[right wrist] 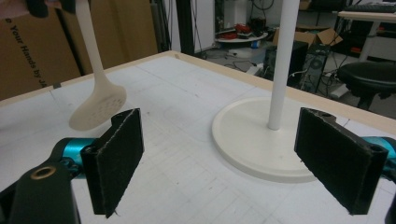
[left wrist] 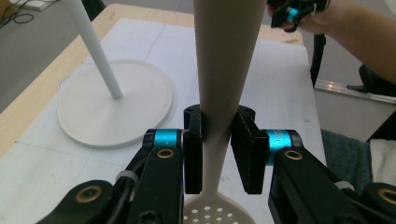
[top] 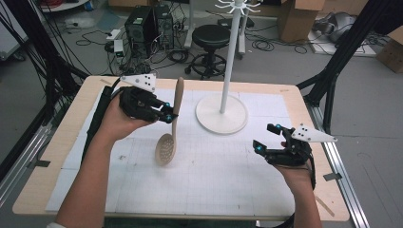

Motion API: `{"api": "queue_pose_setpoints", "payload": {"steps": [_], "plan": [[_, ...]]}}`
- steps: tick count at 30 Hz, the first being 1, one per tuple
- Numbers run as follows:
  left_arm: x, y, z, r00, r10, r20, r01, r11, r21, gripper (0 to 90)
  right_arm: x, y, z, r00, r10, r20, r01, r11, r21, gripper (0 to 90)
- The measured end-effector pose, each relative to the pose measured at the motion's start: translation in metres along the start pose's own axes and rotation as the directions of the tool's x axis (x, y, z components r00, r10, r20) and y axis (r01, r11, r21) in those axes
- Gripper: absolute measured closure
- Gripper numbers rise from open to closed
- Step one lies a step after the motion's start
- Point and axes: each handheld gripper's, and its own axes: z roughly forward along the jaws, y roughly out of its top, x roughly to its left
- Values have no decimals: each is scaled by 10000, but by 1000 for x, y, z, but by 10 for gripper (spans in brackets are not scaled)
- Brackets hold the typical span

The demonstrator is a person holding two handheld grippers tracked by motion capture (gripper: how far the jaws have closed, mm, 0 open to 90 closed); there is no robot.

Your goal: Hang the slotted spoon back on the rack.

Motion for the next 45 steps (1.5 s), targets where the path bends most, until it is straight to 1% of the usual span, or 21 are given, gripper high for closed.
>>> {"api": "queue_pose_setpoints", "payload": {"steps": [2,4,6,7,11,12,16,20,22,27,28,29,30,32,34,37,40,43,45], "plan": [[4,8,-2,10000,-64,-32,64,9999,-104,749,0,0,0,10000,-10,0,10,10000,-8,150],[7,18,-3,9999,-122,-119,121,9999,-71,749,0,0,1,10000,-64,14,64,10000,16,150],[11,28,-4,9998,-106,-172,105,9999,-48,749,0,0,1,10000,-9,-18,9,10000,45,150],[13,32,-5,9996,-176,-202,175,9998,-50,749,0,0,1,10000,-16,-30,16,10000,50,150],[24,49,-6,9995,-263,-196,261,9996,-102,749,0,0,2,10000,-77,-27,77,9999,68,150],[26,52,-6,9994,-259,-218,256,9996,-118,749,1,0,1,10000,-12,-44,12,10000,54,150],[35,65,-6,9988,-353,-329,351,9994,-65,749,0,0,2,10000,-69,-42,69,10000,53,150],[45,75,-4,9986,-513,-110,510,9982,-311,749,0,-1,2,10000,-36,-59,37,10000,87,150],[49,83,-5,9983,-561,-149,556,9979,-325,749,0,-1,2,10000,-18,-77,19,9999,124,150],[54,104,-5,9982,-446,-408,448,9990,51,749,1,-2,5,9999,-70,-131,72,9999,148,150],[55,106,-4,9979,-467,-441,469,9989,52,749,1,-2,6,9999,-37,-157,39,9999,162,150],[57,108,-4,9967,-620,-525,621,9981,-2,749,2,-3,6,9998,6,-178,-2,9998,216,150],[59,110,-3,9954,-766,-578,765,9971,-29,749,1,-3,7,9998,-87,-174,90,9998,184,150],[62,112,-1,9930,-949,-698,948,9955,-53,749,1,-3,7,9998,-58,-196,62,9997,224,150],[65,115,1,9919,-1009,-775,1017,9948,62,749,2,-3,7,9998,-67,-210,71,9998,199,150],[66,118,6,9919,-961,-830,981,9950,200,749,2,-2,6,9997,-93,-228,95,9999,121,150],[67,122,8,9920,-917,-865,937,9954,199,749,1,-1,4,9997,-71,-215,72,10000,56,150],[70,127,10,9900,-951,-1041,985,9948,271,749,0,-1,3,9998,-53,-188,53,10000,-7,150],[70,131,14,9894,-816,-1201,877,9951,464,749,0,-1,3,9998,-41,-197,41,10000,-24,150]]}}
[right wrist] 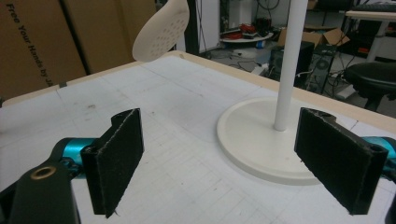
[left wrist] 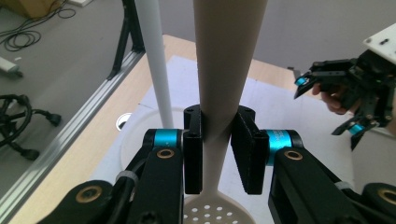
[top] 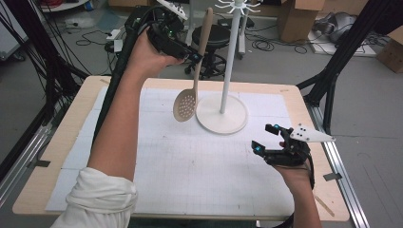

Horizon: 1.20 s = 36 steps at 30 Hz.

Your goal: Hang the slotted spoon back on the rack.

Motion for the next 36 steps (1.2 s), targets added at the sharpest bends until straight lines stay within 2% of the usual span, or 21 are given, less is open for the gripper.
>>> {"api": "queue_pose_setpoints", "payload": {"steps": [2,7,15,20,30,36], "plan": [[0,4,4,9999,101,-107,-101,9999,15,749,-1,0,0,10000,37,-8,-37,10000,5,150],[1,9,15,9999,16,-141,-16,10000,-9,750,-2,-1,-1,10000,62,15,-62,10000,-20,150],[0,24,26,9993,102,-355,-94,9997,235,749,-3,0,-3,9999,110,17,-110,9998,-157,150],[4,24,27,9982,-159,-586,176,9994,294,749,-3,0,-5,9999,109,23,-109,9997,-206,150],[5,26,33,9974,-137,-701,177,9982,572,749,-3,0,-5,9999,137,3,-137,9997,-188,150],[7,28,38,9964,-271,-805,327,9971,687,749,-3,0,-5,9999,155,-1,-155,9996,-238,150]]}}
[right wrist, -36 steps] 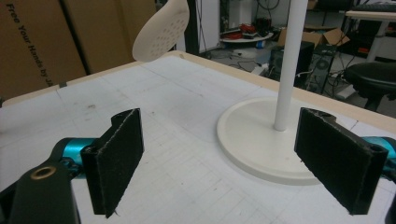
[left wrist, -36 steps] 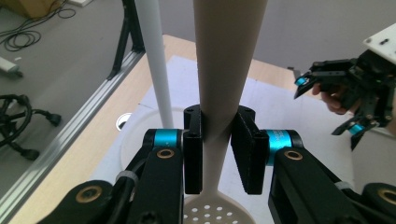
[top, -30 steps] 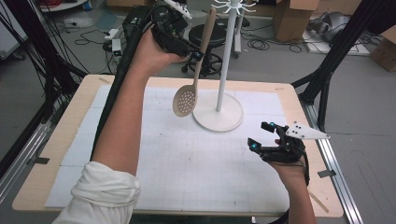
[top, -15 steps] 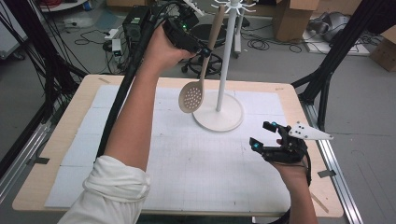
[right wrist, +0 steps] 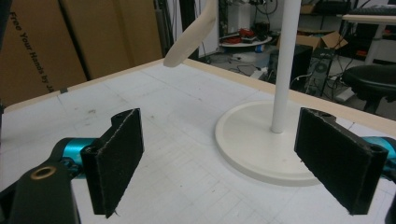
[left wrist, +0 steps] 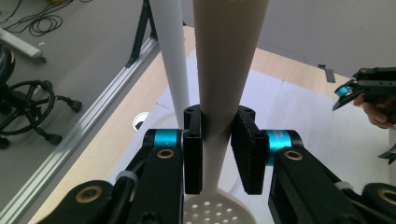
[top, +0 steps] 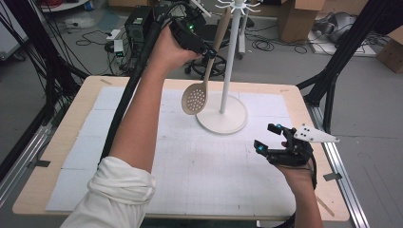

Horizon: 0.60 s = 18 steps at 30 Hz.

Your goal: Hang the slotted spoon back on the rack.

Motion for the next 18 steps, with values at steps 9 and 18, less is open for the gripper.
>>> {"api": "queue_pose_setpoints", "payload": {"steps": [9,18], "plan": [[7,-1,4,9997,-214,-72,215,9997,79,749,0,0,-1,10000,-5,-5,5,10000,-17,150],[14,-3,8,9994,-344,-83,345,9993,120,749,-1,0,-1,10000,-6,-30,6,10000,-32,150]]}}
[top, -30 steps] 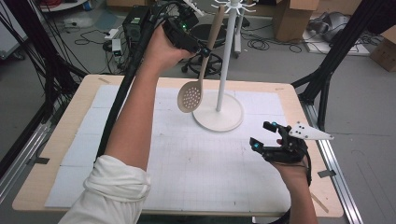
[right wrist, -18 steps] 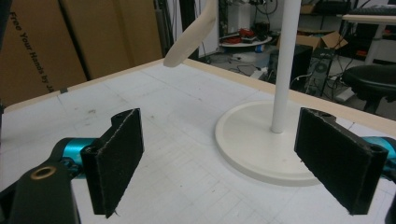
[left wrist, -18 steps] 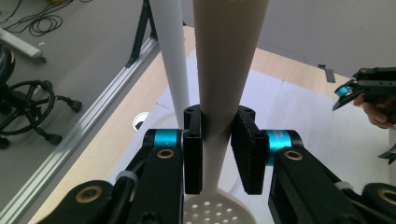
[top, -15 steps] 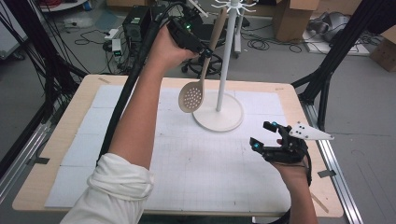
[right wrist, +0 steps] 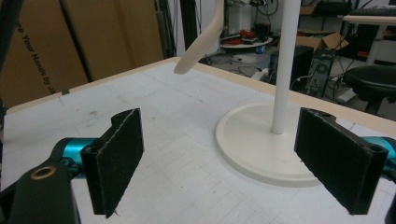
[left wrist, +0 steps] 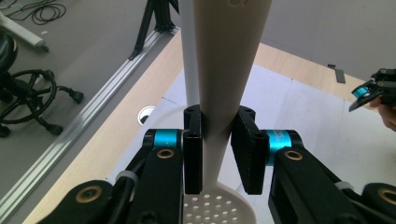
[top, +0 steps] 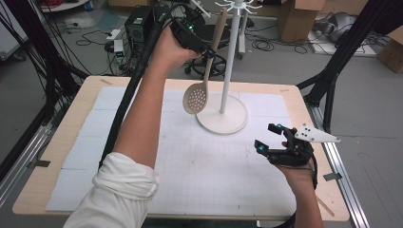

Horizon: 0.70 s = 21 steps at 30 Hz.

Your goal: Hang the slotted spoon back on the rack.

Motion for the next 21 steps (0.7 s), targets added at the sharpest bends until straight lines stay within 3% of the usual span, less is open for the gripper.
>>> {"api": "queue_pose_setpoints", "payload": {"steps": [13,18,21], "plan": [[7,-2,3,9996,-143,254,145,9999,-85,735,0,-1,-1,10000,31,4,-31,10000,5,150],[7,-7,4,9998,7,-186,-4,9999,153,603,0,-1,-1,10000,4,-1,-4,10000,29,150],[8,-13,2,9999,-70,-150,72,9999,98,562,0,-1,0,10000,-23,-40,24,10000,35,150]]}}
